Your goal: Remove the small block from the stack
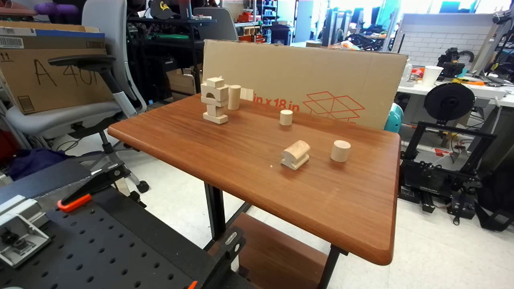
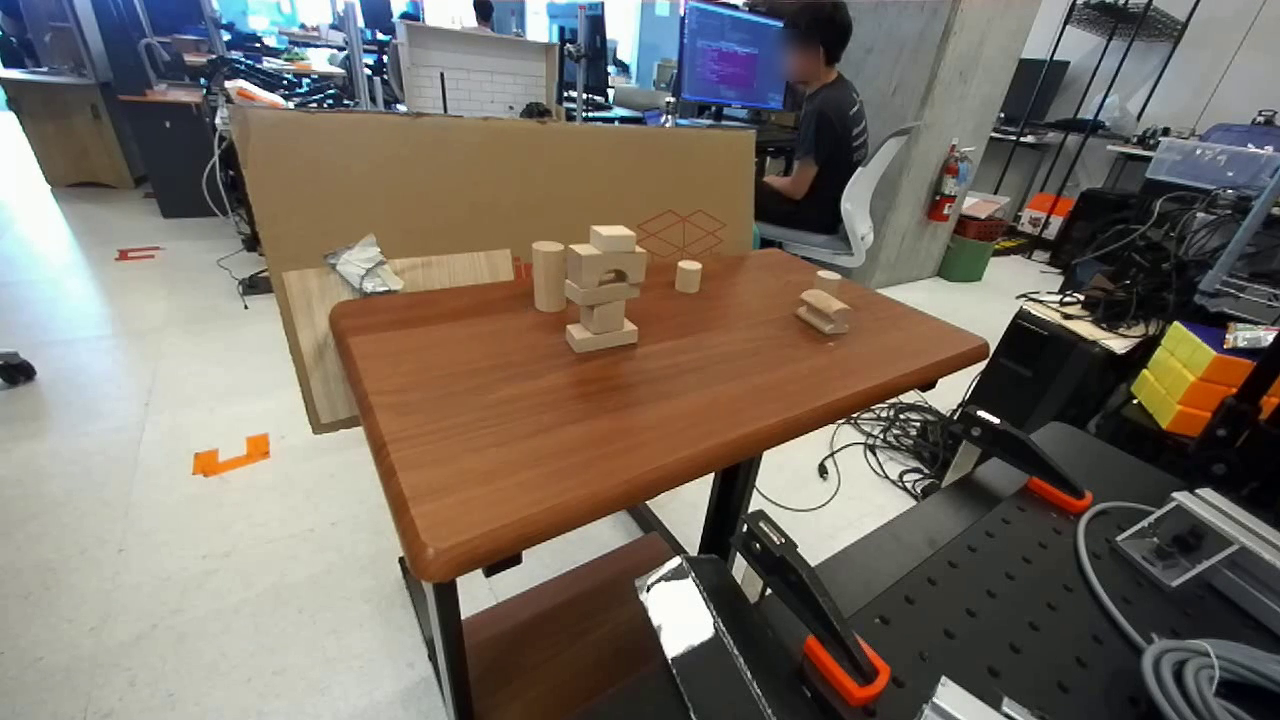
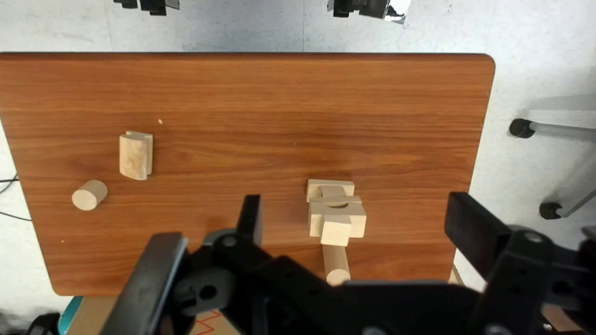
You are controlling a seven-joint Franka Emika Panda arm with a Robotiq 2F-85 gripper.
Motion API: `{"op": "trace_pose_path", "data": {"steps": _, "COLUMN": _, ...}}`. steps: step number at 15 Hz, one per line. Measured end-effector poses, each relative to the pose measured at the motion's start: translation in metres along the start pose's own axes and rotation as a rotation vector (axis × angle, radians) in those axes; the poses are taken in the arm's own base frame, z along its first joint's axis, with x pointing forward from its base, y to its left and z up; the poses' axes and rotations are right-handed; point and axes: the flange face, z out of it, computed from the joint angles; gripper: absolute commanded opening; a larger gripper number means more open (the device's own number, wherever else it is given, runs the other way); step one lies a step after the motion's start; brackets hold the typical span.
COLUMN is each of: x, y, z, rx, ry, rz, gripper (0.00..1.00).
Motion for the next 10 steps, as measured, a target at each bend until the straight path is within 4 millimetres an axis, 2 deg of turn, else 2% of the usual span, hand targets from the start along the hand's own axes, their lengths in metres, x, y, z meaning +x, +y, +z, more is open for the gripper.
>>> {"op": "trace_pose_path", "data": {"steps": 6, "x": 0.055, "y": -0.012, "z": 0.046, "rx": -0.03, "ry": -0.013, "rz": -0.053, "gripper": 1.0}}
{"op": "trace_pose_path", "data": {"steps": 10, "x": 0.081, "y": -0.017, "z": 0.077, "rx": -0.027, "ry": -0.03, "rz": -0.066, "gripper": 1.0}}
